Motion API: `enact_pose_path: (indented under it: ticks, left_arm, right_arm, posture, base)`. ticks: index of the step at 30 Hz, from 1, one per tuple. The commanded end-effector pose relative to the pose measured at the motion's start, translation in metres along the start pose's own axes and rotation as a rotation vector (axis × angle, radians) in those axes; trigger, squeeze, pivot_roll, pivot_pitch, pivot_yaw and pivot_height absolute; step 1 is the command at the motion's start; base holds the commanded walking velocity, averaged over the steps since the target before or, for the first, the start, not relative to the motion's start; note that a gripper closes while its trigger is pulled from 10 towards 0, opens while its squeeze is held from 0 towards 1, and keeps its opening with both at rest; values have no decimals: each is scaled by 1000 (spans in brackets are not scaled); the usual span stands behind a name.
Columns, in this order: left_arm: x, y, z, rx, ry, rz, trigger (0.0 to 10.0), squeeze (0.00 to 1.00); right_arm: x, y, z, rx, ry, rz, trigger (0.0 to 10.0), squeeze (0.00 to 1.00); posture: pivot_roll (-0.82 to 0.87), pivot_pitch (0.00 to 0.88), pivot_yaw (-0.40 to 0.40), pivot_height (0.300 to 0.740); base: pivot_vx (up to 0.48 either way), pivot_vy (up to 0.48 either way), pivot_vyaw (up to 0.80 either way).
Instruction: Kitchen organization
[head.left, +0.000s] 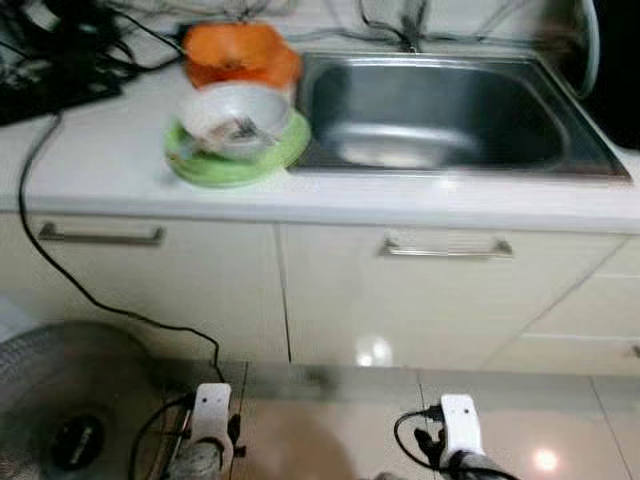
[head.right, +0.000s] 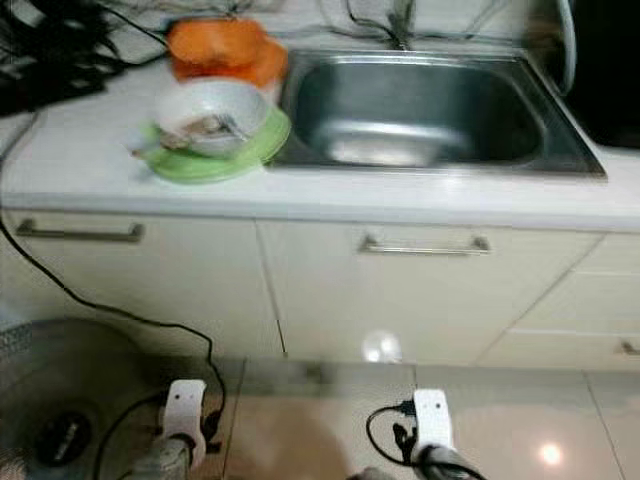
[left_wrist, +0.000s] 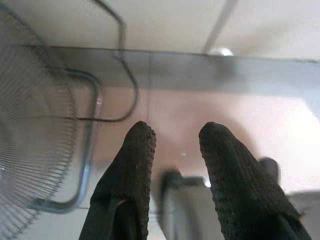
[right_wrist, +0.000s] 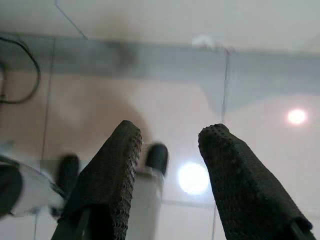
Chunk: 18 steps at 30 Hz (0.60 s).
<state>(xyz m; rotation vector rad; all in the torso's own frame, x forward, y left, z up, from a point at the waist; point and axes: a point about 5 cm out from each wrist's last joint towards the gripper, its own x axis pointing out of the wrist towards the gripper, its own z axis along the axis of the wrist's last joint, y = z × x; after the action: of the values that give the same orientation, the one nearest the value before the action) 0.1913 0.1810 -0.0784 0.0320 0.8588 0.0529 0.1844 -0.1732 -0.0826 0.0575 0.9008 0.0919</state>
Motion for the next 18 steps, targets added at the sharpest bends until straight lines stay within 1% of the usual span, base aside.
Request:
enact_pose_path:
  ticks: [1, 18]
  left_arm:
    - [-3, 10, -9, -1, 22, 22, 10000, 0]
    - [-3, 10, -9, 17, 22, 24, 10000, 0]
  right_arm:
    - [1, 9, -4, 10, 8, 20, 10000, 0]
    - [1, 10, -4, 13, 6, 15, 10000, 0]
  posture:
    - [113, 103, -8, 740]
    - [116, 104, -6, 740]
  base:
    - [0, 0, 0]
    - [0, 0, 0]
